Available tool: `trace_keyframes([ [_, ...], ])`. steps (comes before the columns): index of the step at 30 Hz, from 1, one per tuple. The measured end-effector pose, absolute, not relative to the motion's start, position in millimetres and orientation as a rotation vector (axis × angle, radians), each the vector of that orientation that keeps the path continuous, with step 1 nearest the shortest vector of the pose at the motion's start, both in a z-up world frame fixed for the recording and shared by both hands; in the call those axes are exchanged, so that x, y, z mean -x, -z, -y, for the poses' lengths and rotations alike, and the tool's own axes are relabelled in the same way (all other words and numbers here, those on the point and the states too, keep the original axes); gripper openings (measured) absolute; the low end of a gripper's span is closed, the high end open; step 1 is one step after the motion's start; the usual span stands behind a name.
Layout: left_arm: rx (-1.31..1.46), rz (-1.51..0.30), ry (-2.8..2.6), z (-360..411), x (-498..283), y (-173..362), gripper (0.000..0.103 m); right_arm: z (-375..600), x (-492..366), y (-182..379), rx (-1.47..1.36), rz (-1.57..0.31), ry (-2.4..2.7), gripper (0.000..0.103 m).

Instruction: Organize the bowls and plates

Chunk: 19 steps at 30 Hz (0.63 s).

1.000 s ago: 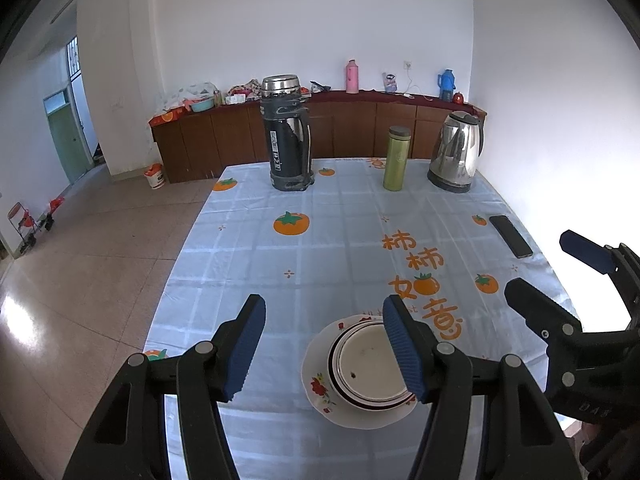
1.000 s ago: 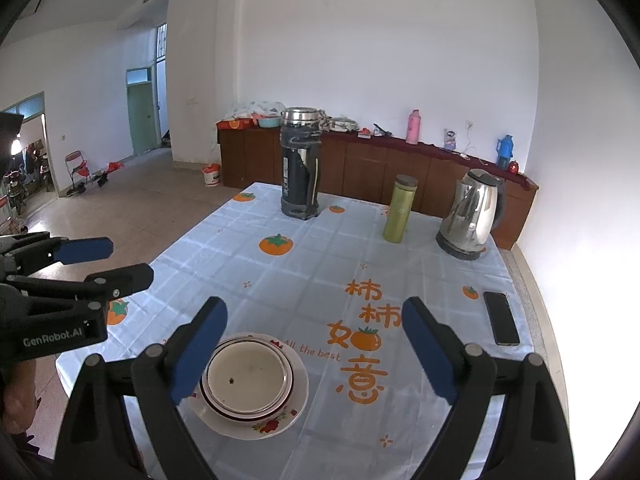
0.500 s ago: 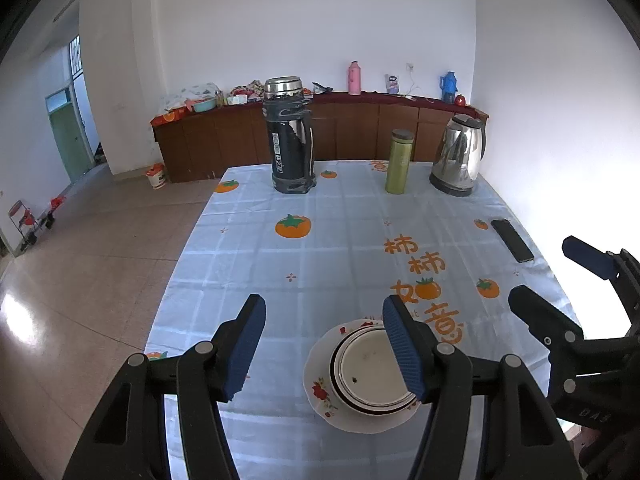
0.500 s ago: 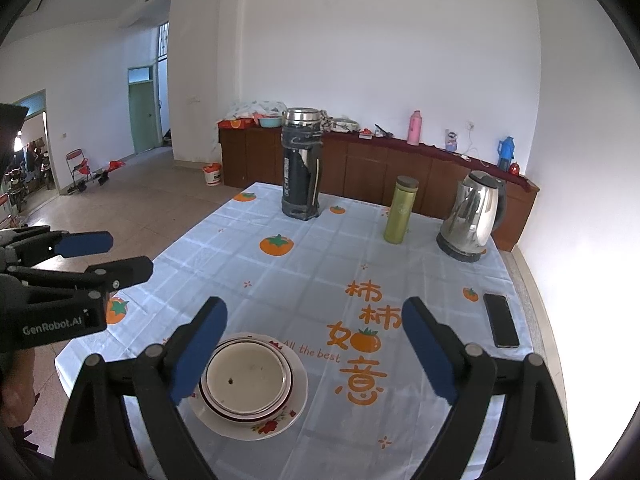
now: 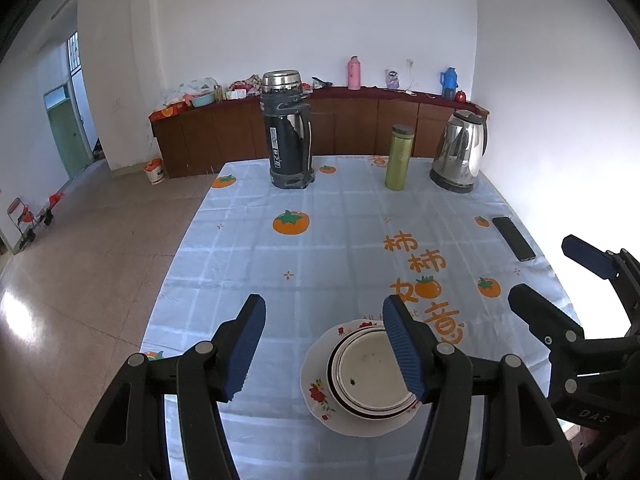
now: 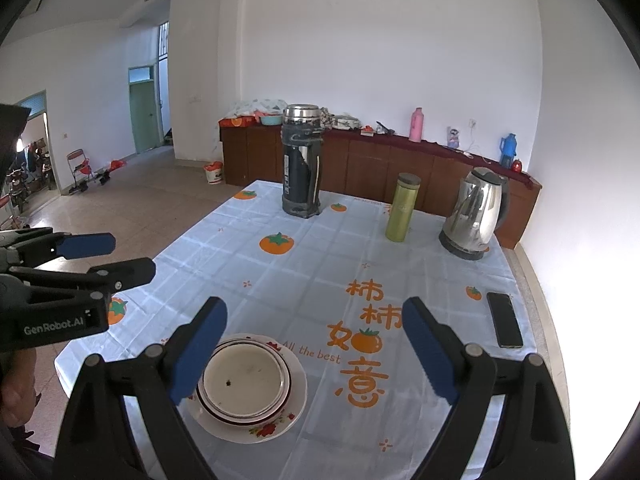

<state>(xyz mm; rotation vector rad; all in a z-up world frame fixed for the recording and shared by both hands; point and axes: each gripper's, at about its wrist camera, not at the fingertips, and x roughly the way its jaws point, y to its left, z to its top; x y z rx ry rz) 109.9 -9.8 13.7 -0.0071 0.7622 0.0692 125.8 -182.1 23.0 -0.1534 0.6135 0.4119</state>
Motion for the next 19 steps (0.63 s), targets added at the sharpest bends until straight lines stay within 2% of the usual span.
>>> trace_keyframes([
  [10,0.007,-0.79,-0.089,10.2,-125.3,0.2,0.064,181.8,-130.1,-20.6,0.152,-0.624,-0.412,0.091],
  [12,0.037,-0.788,-0.071,6.8,-127.1,1.1,0.073,181.3,-133.0,-18.1,0.153,-0.631,-0.411,0.091],
  [19,0.035,-0.768,-0.053,10.3,-128.1,0.9,0.073,183.5,-143.3,-8.6,0.151,-0.649,-0.407,0.091],
])
